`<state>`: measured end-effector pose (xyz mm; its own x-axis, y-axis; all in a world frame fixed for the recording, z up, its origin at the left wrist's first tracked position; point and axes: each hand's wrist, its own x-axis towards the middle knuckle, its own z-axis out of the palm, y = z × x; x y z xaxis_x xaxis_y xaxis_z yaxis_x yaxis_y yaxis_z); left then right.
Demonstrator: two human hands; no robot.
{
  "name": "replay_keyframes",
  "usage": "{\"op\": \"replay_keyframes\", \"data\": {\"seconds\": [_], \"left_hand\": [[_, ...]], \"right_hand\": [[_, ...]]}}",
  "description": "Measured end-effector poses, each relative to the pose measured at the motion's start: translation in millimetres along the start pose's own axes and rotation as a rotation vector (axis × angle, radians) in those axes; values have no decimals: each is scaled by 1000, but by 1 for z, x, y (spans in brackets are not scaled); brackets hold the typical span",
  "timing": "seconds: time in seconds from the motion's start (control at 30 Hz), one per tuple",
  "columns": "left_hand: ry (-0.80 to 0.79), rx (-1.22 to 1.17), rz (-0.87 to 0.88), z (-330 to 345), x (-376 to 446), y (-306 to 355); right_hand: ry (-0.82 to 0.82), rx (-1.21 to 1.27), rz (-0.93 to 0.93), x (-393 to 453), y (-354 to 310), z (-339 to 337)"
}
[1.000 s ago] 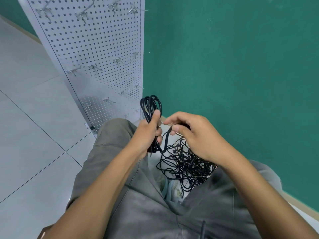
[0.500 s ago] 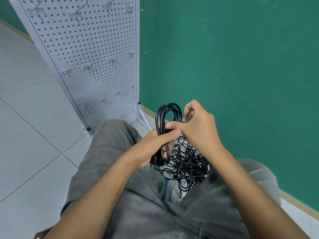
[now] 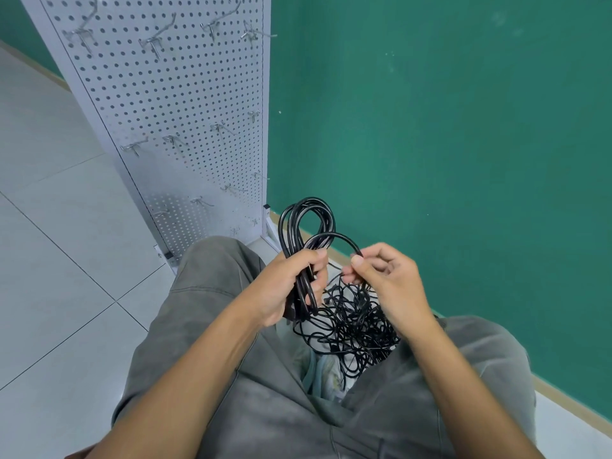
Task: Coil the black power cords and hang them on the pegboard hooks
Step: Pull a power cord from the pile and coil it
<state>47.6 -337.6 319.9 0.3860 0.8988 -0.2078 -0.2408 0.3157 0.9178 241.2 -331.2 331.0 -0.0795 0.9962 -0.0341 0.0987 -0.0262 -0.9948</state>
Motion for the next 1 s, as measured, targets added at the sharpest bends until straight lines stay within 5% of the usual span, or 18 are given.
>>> {"op": "replay_keyframes", "data": {"seconds": [0.23, 0.73, 1.0], "left_hand": [[16, 243, 25, 14, 0, -4], [-51, 320, 95, 4, 6, -11], [-49, 297, 198, 5, 5, -13]], "right_hand": [[108, 68, -37, 8, -28, 23], [239, 291, 64, 13, -45, 50], [22, 363, 177, 18, -47, 44]]}}
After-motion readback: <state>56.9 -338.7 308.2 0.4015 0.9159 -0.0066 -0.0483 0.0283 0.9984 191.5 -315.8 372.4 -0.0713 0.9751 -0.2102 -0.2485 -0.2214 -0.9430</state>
